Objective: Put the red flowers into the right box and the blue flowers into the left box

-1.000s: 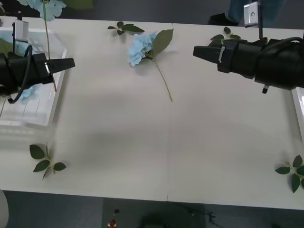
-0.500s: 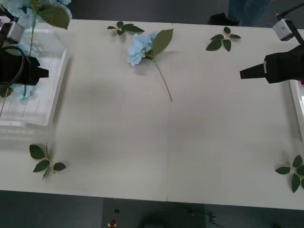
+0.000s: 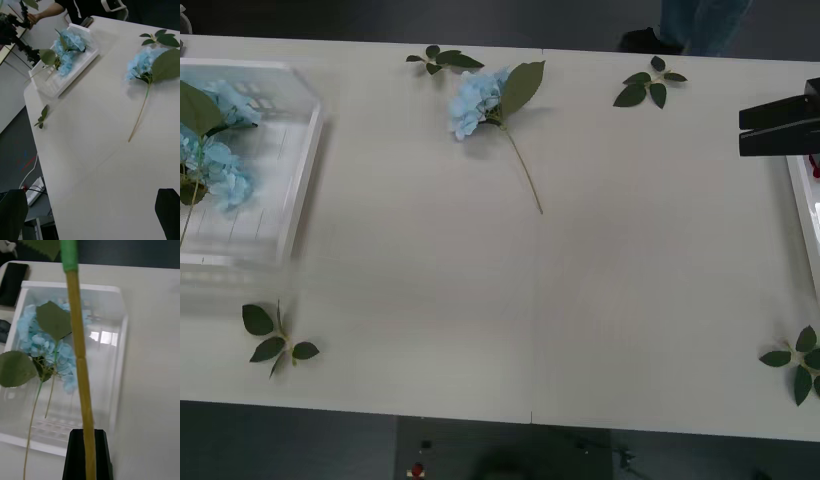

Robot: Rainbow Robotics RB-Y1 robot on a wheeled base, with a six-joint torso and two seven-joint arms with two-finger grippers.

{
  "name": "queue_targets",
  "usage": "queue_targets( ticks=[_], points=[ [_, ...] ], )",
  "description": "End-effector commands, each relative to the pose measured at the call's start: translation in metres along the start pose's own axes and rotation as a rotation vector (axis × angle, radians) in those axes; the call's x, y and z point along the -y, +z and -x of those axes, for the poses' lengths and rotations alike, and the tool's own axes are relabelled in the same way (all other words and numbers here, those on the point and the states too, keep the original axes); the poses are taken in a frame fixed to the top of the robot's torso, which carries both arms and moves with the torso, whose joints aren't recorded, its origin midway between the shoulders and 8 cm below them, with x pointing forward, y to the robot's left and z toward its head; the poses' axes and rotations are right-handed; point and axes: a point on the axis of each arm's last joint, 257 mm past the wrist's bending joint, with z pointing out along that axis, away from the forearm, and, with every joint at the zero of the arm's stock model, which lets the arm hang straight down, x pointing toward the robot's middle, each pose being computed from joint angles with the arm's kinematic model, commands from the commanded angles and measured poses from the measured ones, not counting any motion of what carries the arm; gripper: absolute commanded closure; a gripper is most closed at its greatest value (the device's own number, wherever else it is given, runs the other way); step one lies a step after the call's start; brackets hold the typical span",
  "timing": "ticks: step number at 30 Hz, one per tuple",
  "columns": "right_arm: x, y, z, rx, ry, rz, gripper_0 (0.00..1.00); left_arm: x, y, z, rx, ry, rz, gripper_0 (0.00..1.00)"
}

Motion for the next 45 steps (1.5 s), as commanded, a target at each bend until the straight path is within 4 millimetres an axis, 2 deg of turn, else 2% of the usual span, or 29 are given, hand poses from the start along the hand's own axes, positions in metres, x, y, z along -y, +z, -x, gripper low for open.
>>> queue_targets(
  ticks=[1,6,11,13,15,16,17,18,20,23,26,27,29,30,31,33,34,36,37,39,40,42,43,45],
  points=[
    [-0.023,-0.007,0.015,0.078,-0.158,0.066,0.00,-0.039,-0.002,-0.017,-0.025,0.025,0.133,1.00],
    [-0.044,-0.009,0.017,0.148,-0.235,0.104,0.00,-0.061,0.019,-0.016,0.005,0.010,0.182,1.00],
    [-0.066,-0.009,0.018,0.182,-0.277,0.116,0.00,-0.070,0.050,-0.011,0.032,0.018,0.189,0.99],
    [-0.074,-0.008,0.020,0.194,-0.292,0.112,0.00,-0.072,0.064,-0.009,0.044,0.026,0.193,0.96],
    [-0.079,-0.007,0.021,0.203,-0.303,0.107,0.00,-0.074,0.075,-0.005,0.065,0.035,0.199,0.87],
    [-0.083,-0.005,0.022,0.210,-0.308,0.104,0.00,-0.078,0.083,-0.003,0.078,0.033,0.202,0.52],
    [-0.085,-0.005,0.023,0.213,-0.311,0.104,0.00,-0.078,0.085,-0.003,0.082,0.031,0.198,0.41],
    [-0.090,-0.003,0.025,0.223,-0.317,0.106,0.00,-0.080,0.090,-0.001,0.092,0.033,0.199,0.16],
    [-0.094,0.000,0.025,0.229,-0.315,0.109,0.00,-0.080,0.092,0.001,0.103,0.034,0.198,0.00],
    [-0.098,0.002,0.027,0.238,-0.316,0.109,0.00,-0.077,0.090,0.000,0.095,0.042,0.187,0.00],
    [-0.099,0.003,0.027,0.243,-0.316,0.112,0.00,-0.056,0.071,-0.008,0.048,0.085,0.110,0.00],
    [-0.099,0.003,0.027,0.245,-0.315,0.113,0.00,-0.043,0.060,-0.009,0.033,0.114,0.073,0.00],
    [-0.099,0.004,0.028,0.249,-0.314,0.115,0.00,-0.023,0.048,-0.005,0.039,0.156,0.025,0.00],
    [-0.099,0.004,0.028,0.252,-0.310,0.115,0.00,-0.005,0.044,-0.001,0.052,0.190,-0.008,0.00],
    [-0.099,0.004,0.028,0.252,-0.310,0.115,0.00,0.003,0.043,0.001,0.062,0.201,-0.024,0.00],
    [-0.099,0.004,0.027,0.253,-0.307,0.116,0.00,0.036,0.050,0.006,0.089,0.236,-0.099,0.00],
    [-0.098,0.003,0.028,0.254,-0.306,0.114,0.00,0.046,0.054,0.008,0.102,0.234,-0.120,0.00],
    [-0.096,0.003,0.026,0.253,-0.300,0.111,0.00,0.076,0.072,0.013,0.148,0.216,-0.190,0.00],
    [-0.096,0.003,0.026,0.253,-0.300,0.111,0.00,0.083,0.076,0.014,0.159,0.215,-0.210,0.00],
    [-0.096,0.003,0.026,0.253,-0.300,0.111,0.00,0.116,0.094,0.020,0.206,0.213,-0.285,0.00],
    [-0.096,0.003,0.026,0.253,-0.300,0.111,0.00,0.125,0.098,0.021,0.218,0.211,-0.304,0.00],
    [-0.096,0.003,0.026,0.253,-0.300,0.111,0.00,0.158,0.107,0.023,0.239,0.218,-0.371,0.00],
    [-0.096,0.003,0.026,0.253,-0.300,0.111,0.00,0.166,0.109,0.024,0.241,0.222,-0.384,0.00],
    [-0.096,0.003,0.026,0.253,-0.300,0.111,0.00,0.194,0.114,0.023,0.220,0.218,-0.451,0.00]
  ],
)
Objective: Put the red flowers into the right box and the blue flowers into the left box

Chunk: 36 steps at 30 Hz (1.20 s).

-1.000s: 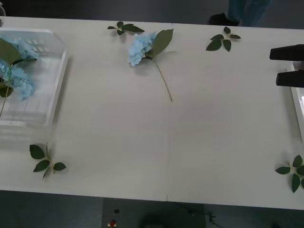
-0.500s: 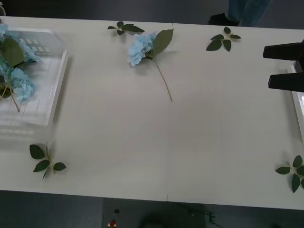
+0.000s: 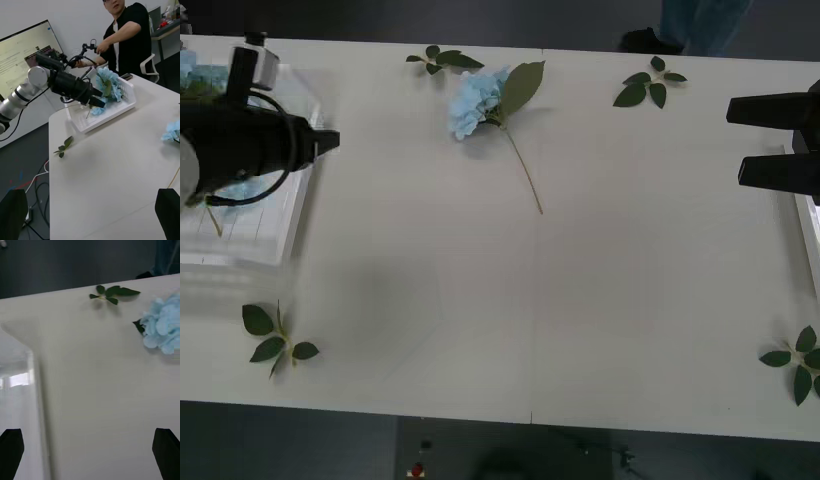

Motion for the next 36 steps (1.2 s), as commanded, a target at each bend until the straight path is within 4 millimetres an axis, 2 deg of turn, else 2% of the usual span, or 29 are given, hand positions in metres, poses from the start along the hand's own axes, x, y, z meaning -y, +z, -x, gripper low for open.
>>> queue_targets(
  ticks=[1,7,9,16,25,32,36],
  points=[
    [-0.003,0.000,0.008,0.003,-0.045,0.004,0.00,0.026,0.015,0.032,0.032,-0.025,-0.077,0.00],
    [-0.003,0.000,0.008,0.003,-0.045,0.004,0.00,0.082,0.053,0.026,-0.031,-0.090,-0.231,0.00],
    [-0.003,0.000,0.008,0.003,-0.045,0.004,0.00,0.106,0.065,0.026,-0.043,-0.110,-0.277,0.00],
    [-0.003,0.000,0.008,0.003,-0.045,0.004,0.00,0.174,0.098,0.031,-0.053,-0.094,-0.315,0.00],
    [-0.003,0.000,0.008,0.003,-0.045,0.004,0.00,0.246,0.119,0.027,-0.089,-0.029,-0.255,0.00],
    [-0.003,0.000,0.008,0.003,-0.045,0.004,0.00,0.290,0.130,0.023,-0.061,-0.020,-0.225,0.00],
    [-0.003,0.000,0.008,0.003,-0.045,0.004,0.00,0.314,0.144,0.016,-0.027,-0.027,-0.242,0.01]
  ],
)
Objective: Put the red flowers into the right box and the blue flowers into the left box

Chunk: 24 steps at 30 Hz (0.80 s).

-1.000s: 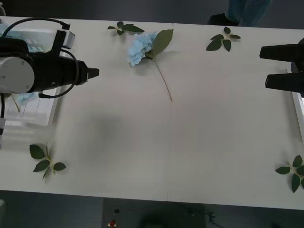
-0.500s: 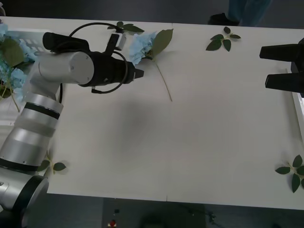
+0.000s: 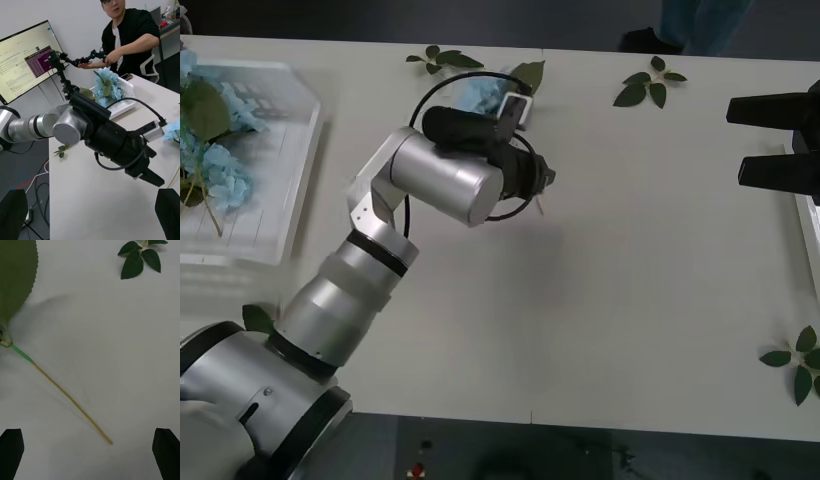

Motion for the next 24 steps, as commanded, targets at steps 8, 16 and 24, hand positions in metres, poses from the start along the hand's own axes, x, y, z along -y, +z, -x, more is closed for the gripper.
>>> queue_targets(
  ticks=[8,16,24],
  points=[
    [-0.003,0.000,0.008,0.003,-0.045,0.004,0.00,0.039,0.027,0.014,0.053,-0.023,-0.036,0.02],
    [-0.003,0.000,0.008,0.003,-0.045,0.004,0.00,0.028,0.028,0.011,0.048,-0.013,-0.011,0.02],
    [-0.003,0.000,0.008,0.003,-0.045,0.004,0.00,0.008,0.036,0.012,0.097,0.006,0.023,0.02]
  ],
)
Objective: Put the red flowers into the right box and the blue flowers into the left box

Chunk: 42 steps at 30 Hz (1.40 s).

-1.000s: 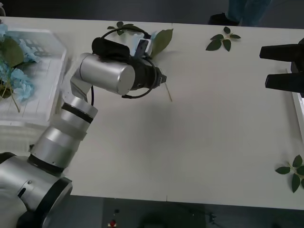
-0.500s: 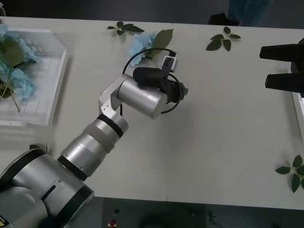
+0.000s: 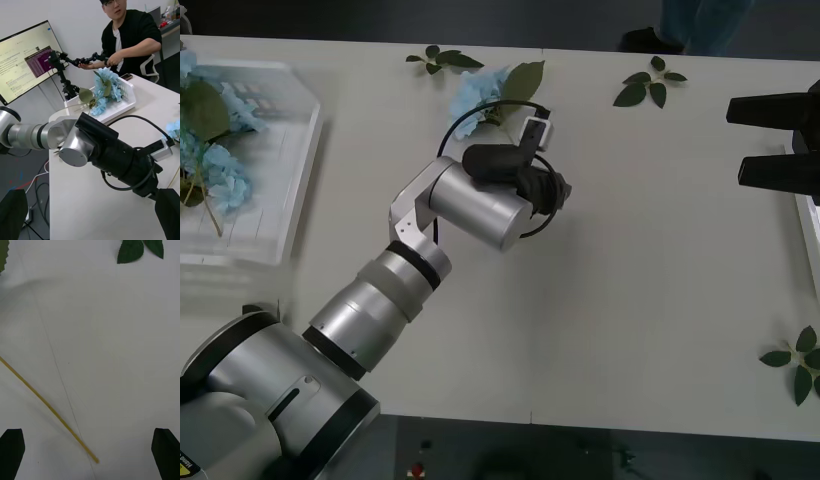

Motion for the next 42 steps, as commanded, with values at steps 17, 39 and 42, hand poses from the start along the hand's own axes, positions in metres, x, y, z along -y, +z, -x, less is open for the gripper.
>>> queue_targets(
  ticks=[17,39,42],
  points=[
    [-0.003,0.000,0.008,0.003,-0.046,0.004,0.00,-0.031,0.012,0.013,0.064,0.100,0.077,0.05],
    [-0.003,0.000,0.008,0.003,-0.046,0.004,0.00,-0.021,0.016,-0.007,0.024,0.236,0.092,0.12],
    [-0.003,0.000,0.008,0.003,-0.046,0.004,0.00,-0.019,0.016,-0.007,0.025,0.251,0.094,0.12]
  ],
)
